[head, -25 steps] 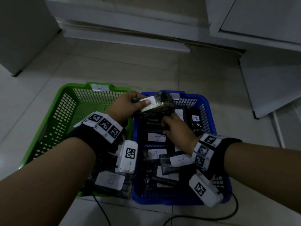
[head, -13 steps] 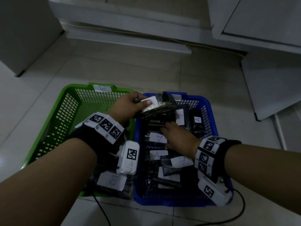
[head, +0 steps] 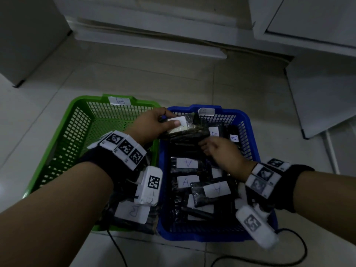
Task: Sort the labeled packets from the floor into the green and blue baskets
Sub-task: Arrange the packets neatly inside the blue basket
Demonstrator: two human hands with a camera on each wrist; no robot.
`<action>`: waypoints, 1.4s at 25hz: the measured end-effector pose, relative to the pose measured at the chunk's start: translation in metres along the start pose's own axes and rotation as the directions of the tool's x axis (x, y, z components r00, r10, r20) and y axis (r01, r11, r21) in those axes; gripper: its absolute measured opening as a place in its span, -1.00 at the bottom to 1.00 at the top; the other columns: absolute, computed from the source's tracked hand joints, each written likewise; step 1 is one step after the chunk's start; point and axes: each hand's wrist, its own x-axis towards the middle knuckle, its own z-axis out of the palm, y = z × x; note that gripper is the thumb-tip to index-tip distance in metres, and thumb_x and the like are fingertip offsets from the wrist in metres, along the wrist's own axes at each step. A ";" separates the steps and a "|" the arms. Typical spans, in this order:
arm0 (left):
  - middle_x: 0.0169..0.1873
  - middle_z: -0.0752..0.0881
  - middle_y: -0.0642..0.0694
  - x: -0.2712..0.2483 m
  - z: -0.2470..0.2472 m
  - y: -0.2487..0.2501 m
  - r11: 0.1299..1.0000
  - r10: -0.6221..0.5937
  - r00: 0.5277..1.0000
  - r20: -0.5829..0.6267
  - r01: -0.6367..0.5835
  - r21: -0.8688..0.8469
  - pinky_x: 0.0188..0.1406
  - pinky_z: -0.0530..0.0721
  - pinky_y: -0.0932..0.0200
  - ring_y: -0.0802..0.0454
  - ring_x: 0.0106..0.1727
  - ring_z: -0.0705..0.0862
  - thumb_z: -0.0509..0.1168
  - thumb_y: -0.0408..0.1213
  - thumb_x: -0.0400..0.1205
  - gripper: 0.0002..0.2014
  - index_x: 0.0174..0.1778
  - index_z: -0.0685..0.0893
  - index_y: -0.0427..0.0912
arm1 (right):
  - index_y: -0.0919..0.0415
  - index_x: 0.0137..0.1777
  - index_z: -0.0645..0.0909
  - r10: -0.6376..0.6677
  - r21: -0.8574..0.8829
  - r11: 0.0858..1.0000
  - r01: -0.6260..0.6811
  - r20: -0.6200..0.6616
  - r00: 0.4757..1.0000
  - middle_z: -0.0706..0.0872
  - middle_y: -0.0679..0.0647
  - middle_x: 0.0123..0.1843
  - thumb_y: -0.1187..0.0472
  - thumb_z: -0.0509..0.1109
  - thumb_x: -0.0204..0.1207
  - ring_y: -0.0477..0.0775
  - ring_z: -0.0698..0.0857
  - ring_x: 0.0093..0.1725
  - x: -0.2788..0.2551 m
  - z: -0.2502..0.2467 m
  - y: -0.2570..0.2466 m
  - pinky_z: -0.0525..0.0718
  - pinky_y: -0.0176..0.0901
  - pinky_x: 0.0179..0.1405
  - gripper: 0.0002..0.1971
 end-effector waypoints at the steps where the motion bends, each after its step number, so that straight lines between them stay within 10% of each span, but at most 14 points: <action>1: -0.07 0.79 -0.22 -0.001 0.003 0.001 1.000 -0.002 1.000 0.020 0.002 0.012 -0.15 0.81 0.05 -0.12 -0.11 0.79 0.45 -0.19 0.51 -0.78 0.02 0.71 -0.18 | 0.29 0.27 0.58 0.131 0.329 0.936 -0.123 -0.003 0.991 0.72 0.28 0.16 0.25 0.13 0.69 0.28 0.72 0.06 -0.001 -0.004 -0.003 0.69 0.09 0.13 -0.72; 4: -0.06 0.78 -0.16 -0.005 0.009 0.006 0.993 0.002 0.996 0.090 -0.012 0.113 -0.26 0.81 0.17 -0.07 -0.11 0.79 0.45 -0.21 0.51 -0.78 0.04 0.72 -0.18 | 0.27 0.34 0.50 0.201 0.695 0.686 -0.216 0.105 0.974 0.69 0.26 0.23 0.22 0.19 0.68 0.21 0.71 0.11 -0.004 -0.009 -0.007 0.75 -0.07 -0.10 -0.71; 9: -0.05 0.76 -0.10 -0.003 0.008 0.007 0.967 0.099 0.995 -0.021 -0.091 0.236 -0.38 0.67 0.48 0.14 -0.18 0.71 0.39 -0.20 0.57 -0.80 0.08 0.73 -0.12 | 0.28 0.24 0.42 0.294 0.388 0.891 -0.237 -0.093 0.951 0.64 0.26 0.18 0.28 0.39 0.54 0.25 0.70 -0.16 -0.001 -0.001 0.005 0.72 0.03 -0.23 -0.68; 14: 0.07 0.69 0.00 -0.005 0.002 0.006 0.975 0.052 0.990 0.134 -0.080 0.209 -0.05 0.71 0.38 0.13 0.00 0.70 0.41 -0.30 0.55 -0.66 0.24 0.63 -0.05 | 0.33 0.02 0.51 0.341 0.477 0.831 -0.285 -0.033 0.939 0.60 0.32 0.14 0.53 0.37 0.47 0.24 0.69 0.10 -0.003 0.016 0.007 0.75 -0.02 0.04 -0.81; 17: 0.16 0.65 0.02 -0.006 0.004 0.004 0.933 0.015 0.971 0.237 -0.098 0.345 0.02 0.61 0.37 0.09 0.10 0.67 0.56 -0.36 0.37 -0.40 0.32 0.56 -0.01 | 0.30 0.12 0.61 0.122 -0.081 0.988 -0.128 -0.077 0.990 0.68 0.22 0.02 0.42 0.46 0.40 0.11 0.69 -0.02 -0.004 0.010 0.007 0.64 -0.25 -0.14 -0.72; 21: 0.15 0.45 0.05 -0.007 0.009 0.005 0.769 0.090 0.967 0.237 -0.219 0.600 0.10 0.43 0.36 0.16 0.12 0.50 0.57 -0.19 0.36 -0.39 0.34 0.56 0.02 | 0.25 0.37 0.58 -0.008 -0.424 0.905 0.025 0.042 0.999 0.67 0.20 0.20 0.38 0.31 0.52 0.15 0.65 0.16 0.001 0.000 0.007 0.51 -0.32 0.05 -0.60; 26: 0.11 0.65 0.07 -0.010 0.021 0.002 0.655 0.148 0.948 0.283 -0.308 0.690 0.21 0.60 0.07 0.03 0.21 0.57 0.54 0.17 0.27 -0.43 0.15 0.63 0.07 | 0.22 0.28 0.52 0.192 0.229 0.954 -0.191 0.019 0.981 0.71 0.15 0.02 0.25 0.19 0.65 0.14 0.75 -0.06 -0.009 -0.006 -0.002 0.74 -0.14 -0.18 -0.75; 30: 0.09 0.68 0.01 -0.013 0.023 0.005 0.409 0.133 0.945 0.299 -0.327 0.852 0.15 0.49 0.03 -0.05 0.22 0.51 0.44 0.26 0.32 -0.46 0.13 0.58 0.07 | 0.19 0.05 0.51 0.007 -0.083 0.996 -0.007 -0.002 1.000 0.75 0.15 -0.14 0.35 0.28 0.55 0.10 0.74 -0.17 -0.024 -0.008 0.002 0.66 -0.14 -0.25 -0.88; 35: 0.16 0.67 0.00 -0.013 0.019 0.003 0.349 0.150 0.961 0.233 -0.272 0.897 0.25 0.43 -0.05 -0.07 0.24 0.52 0.39 0.24 0.39 -0.48 0.15 0.53 0.04 | 0.04 0.14 0.71 -0.109 -0.443 0.874 0.201 0.225 0.968 0.60 0.00 -0.04 0.35 0.22 0.55 -0.11 0.53 -0.07 -0.028 -0.008 0.000 0.44 -0.34 -0.13 -0.68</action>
